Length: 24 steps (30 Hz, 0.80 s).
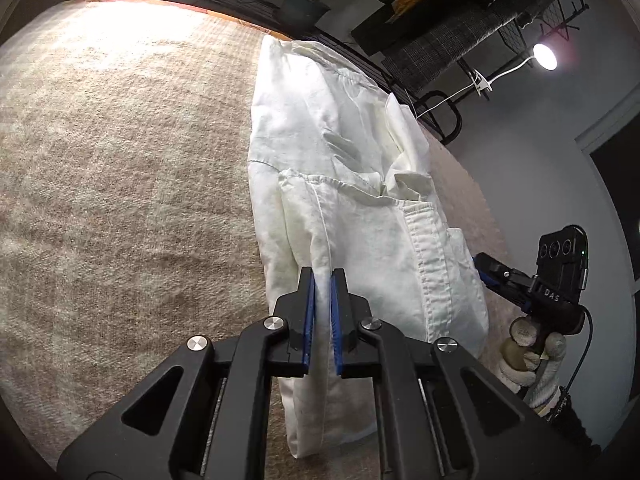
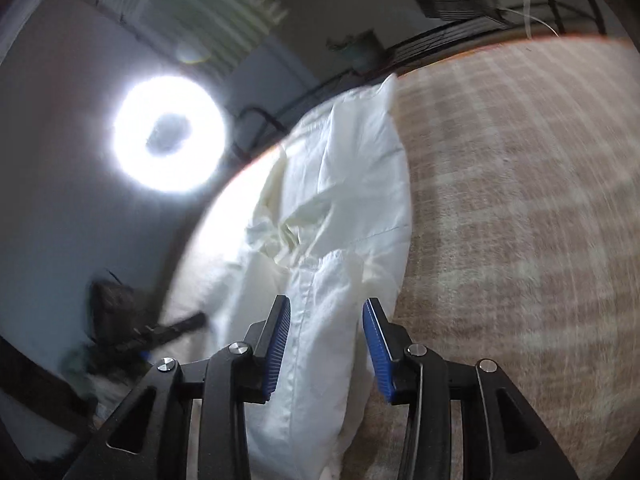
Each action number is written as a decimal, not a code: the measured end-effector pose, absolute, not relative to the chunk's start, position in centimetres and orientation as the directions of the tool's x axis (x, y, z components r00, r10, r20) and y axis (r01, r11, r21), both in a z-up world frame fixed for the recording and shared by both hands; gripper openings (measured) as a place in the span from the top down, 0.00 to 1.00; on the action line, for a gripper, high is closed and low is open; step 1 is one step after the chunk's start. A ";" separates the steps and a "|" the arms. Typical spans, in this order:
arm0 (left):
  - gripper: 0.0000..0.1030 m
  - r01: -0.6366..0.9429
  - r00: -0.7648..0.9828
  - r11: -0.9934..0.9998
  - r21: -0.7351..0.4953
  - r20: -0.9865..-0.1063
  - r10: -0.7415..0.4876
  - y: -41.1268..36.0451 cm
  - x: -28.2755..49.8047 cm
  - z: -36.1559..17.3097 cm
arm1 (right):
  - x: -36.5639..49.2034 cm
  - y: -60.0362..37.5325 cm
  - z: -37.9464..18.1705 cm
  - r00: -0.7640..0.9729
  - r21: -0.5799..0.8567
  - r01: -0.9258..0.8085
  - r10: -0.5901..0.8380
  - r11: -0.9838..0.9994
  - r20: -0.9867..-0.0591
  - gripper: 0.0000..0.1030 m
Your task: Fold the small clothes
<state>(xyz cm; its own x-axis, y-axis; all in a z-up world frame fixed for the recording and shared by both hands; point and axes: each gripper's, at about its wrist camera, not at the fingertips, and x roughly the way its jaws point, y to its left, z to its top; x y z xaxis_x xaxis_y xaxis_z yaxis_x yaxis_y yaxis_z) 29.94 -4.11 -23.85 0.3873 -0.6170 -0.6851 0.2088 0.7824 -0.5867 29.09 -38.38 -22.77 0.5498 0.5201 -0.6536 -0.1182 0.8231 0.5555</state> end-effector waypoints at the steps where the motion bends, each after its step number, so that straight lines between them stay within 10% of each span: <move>1: 0.95 0.208 0.387 0.782 -0.588 -0.685 -0.618 -4.2 30.0 -23.9 | 29.3 -37.8 -22.8 0.541 0.535 -0.129 0.512 0.835 -0.667 0.69; 3: 0.95 0.206 0.384 0.770 -0.603 -0.674 -0.631 -3.7 29.9 -23.7 | 29.2 -37.0 -22.8 0.529 0.542 -0.162 0.536 0.825 -0.658 0.94; 5: 0.95 0.194 0.385 0.745 -0.638 -0.649 -0.656 -3.1 29.8 -23.7 | 28.7 -37.9 -22.7 0.540 0.632 -0.171 0.609 0.756 -0.581 0.97; 10: 0.94 0.173 0.373 0.748 -0.640 -0.660 -0.651 -2.3 30.3 -25.0 | 28.4 -42.5 -25.4 0.597 0.803 -0.070 0.670 0.592 -0.442 0.98; 18: 0.86 0.227 0.444 0.846 -0.482 -0.722 -0.530 -3.1 30.2 -22.8 | 29.2 -40.2 -24.9 0.551 0.574 -0.007 0.482 0.819 -0.681 0.95; 20: 0.86 0.209 0.479 0.860 -0.465 -0.718 -0.504 -2.4 30.5 -21.7 | 29.2 -40.0 -23.8 0.559 0.500 0.006 0.412 0.866 -0.719 0.77; 24: 0.86 0.227 0.514 0.852 -0.473 -0.684 -0.517 -1.8 32.2 -19.1 | 29.5 -39.3 -20.6 0.607 0.409 -0.047 0.351 0.911 -0.713 0.75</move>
<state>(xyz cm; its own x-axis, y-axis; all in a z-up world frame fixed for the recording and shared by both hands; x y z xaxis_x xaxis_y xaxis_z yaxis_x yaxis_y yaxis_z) 32.23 -1.82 -19.11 0.5143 -0.5169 -0.6844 0.2268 0.8515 -0.4727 29.51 -39.30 -20.57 0.6066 0.3515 -0.7131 -0.0473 0.9113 0.4090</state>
